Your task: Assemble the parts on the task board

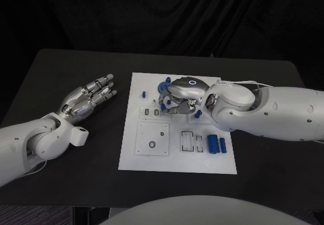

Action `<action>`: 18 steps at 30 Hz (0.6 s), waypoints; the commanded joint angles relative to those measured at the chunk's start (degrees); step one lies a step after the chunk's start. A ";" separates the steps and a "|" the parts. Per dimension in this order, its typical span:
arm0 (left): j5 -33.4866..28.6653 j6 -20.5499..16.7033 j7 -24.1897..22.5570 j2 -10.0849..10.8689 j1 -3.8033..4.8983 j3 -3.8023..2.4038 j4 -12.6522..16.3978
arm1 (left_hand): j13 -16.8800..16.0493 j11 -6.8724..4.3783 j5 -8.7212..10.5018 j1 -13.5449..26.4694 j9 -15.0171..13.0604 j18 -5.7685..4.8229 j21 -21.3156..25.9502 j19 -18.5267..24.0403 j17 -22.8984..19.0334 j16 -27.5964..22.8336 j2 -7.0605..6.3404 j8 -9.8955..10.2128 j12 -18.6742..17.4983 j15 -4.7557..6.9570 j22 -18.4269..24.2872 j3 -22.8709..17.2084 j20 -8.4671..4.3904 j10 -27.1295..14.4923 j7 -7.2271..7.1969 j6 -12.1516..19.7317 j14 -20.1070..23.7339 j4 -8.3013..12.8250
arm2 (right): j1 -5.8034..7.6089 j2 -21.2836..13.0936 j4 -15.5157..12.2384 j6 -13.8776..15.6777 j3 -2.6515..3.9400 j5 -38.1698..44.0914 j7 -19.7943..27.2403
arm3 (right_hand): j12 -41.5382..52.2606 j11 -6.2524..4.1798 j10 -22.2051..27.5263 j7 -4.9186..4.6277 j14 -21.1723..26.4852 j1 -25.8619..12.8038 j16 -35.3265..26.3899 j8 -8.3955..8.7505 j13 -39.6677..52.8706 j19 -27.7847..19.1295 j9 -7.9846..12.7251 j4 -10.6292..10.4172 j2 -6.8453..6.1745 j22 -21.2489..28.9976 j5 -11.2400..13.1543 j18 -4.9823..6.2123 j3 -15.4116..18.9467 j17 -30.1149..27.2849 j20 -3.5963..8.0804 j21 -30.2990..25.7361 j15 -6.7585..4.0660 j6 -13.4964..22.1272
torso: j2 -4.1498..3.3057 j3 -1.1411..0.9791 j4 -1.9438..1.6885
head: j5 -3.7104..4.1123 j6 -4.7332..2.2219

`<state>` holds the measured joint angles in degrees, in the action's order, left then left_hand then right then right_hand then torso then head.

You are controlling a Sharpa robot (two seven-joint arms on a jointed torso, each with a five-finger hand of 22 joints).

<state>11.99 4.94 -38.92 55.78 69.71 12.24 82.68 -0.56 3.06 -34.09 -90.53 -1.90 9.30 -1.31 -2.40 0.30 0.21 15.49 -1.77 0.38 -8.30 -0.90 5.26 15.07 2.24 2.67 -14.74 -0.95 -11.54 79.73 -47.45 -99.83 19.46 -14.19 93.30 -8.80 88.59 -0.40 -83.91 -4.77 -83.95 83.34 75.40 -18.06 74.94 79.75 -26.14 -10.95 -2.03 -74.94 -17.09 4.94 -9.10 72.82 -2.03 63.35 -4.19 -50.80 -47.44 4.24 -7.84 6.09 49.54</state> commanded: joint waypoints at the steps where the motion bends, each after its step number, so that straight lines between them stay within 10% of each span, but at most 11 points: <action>1: -0.03 0.84 -1.24 -0.14 -0.05 -0.04 0.06 | -0.04 0.42 -0.12 0.20 0.01 1.07 -0.34 0.04 0.04 0.16 -0.54 -0.07 0.19 -0.41 -0.06 -0.34 0.40 0.10 -0.39 0.18 -0.06 0.08 | -0.36 0.33 0.27 -4.08 0.04 2.41 -2.35 | 0.03 0.44 -4.33 -0.13 -1.98 -0.04 -0.22 -0.03 13.41 -0.02 -1.33 0.35 -0.45 -1.41 -0.20 0.67 0.00 0.00 -0.31 -0.31 0.38 -0.26 | 0.01 -0.01 -0.16 | 0.06 0.05; 18: -0.03 1.36 -1.05 -0.55 -0.07 -0.04 -0.21 | -0.04 0.43 -0.16 0.24 0.01 1.08 -0.33 0.04 0.04 0.17 -0.52 -0.07 0.19 -0.44 -0.06 -0.44 0.41 0.09 -0.47 0.23 -0.07 0.13 | -0.79 0.24 0.58 -2.92 0.04 3.90 -4.20 | -0.12 0.63 -4.14 -0.15 -1.90 -0.09 -0.50 -0.06 13.24 -0.22 -1.35 0.62 -0.62 -1.15 -0.48 0.78 -0.08 -0.25 -0.42 -0.92 0.52 -0.37 | 0.05 0.01 0.02 | -0.80 0.28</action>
<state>11.99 5.33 -38.92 55.36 69.71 12.24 82.42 -0.56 3.06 -34.09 -90.53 -1.89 9.30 -1.31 -2.40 0.30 0.21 15.49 -1.77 0.38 -8.30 -0.90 5.09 15.07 2.24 2.46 -14.53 -0.95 -11.38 79.14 -47.07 -99.09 16.40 -14.18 95.91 -11.21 88.59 -0.25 -84.07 -5.06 -83.95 83.32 75.15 -18.01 74.94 79.63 -26.15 -10.64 -2.06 -74.94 -17.09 4.95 -9.10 72.64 -2.15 62.71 -4.19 -50.74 -47.41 4.23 -7.84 5.37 49.76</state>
